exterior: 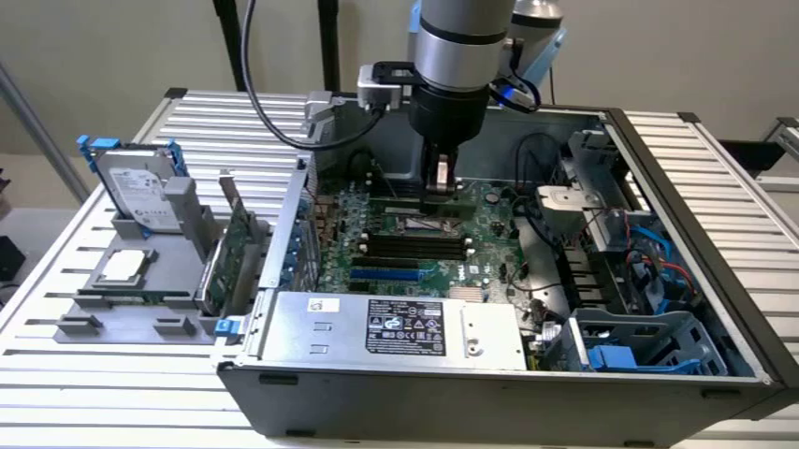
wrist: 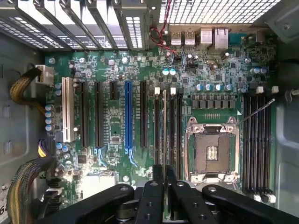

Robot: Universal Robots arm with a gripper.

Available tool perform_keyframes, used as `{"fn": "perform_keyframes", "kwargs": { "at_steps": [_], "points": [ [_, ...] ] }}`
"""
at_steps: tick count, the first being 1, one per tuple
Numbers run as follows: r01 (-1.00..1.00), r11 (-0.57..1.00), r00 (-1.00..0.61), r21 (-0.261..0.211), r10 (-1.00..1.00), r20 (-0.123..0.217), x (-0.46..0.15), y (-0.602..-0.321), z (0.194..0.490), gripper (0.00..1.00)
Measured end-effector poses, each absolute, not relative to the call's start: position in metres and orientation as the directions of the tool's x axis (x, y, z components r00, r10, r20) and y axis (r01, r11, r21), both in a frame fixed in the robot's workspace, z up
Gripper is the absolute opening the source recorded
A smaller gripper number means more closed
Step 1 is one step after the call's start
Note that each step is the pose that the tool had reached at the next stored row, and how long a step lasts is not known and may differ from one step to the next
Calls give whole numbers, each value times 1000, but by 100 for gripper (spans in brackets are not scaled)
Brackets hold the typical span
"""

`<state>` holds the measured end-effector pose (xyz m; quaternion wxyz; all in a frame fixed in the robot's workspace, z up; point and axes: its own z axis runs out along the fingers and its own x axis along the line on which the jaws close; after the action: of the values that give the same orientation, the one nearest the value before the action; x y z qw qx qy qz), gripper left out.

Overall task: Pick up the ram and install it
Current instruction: 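Insert the ram into the slot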

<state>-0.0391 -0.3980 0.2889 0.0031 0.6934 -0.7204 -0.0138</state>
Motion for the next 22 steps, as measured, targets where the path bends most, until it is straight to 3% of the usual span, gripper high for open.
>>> {"fn": "perform_keyframes", "kwargs": {
  "at_steps": [22],
  "points": [
    [-999, 39, -38, 23, -999, 12, -39, -393, 248, 0]
  ]
}}
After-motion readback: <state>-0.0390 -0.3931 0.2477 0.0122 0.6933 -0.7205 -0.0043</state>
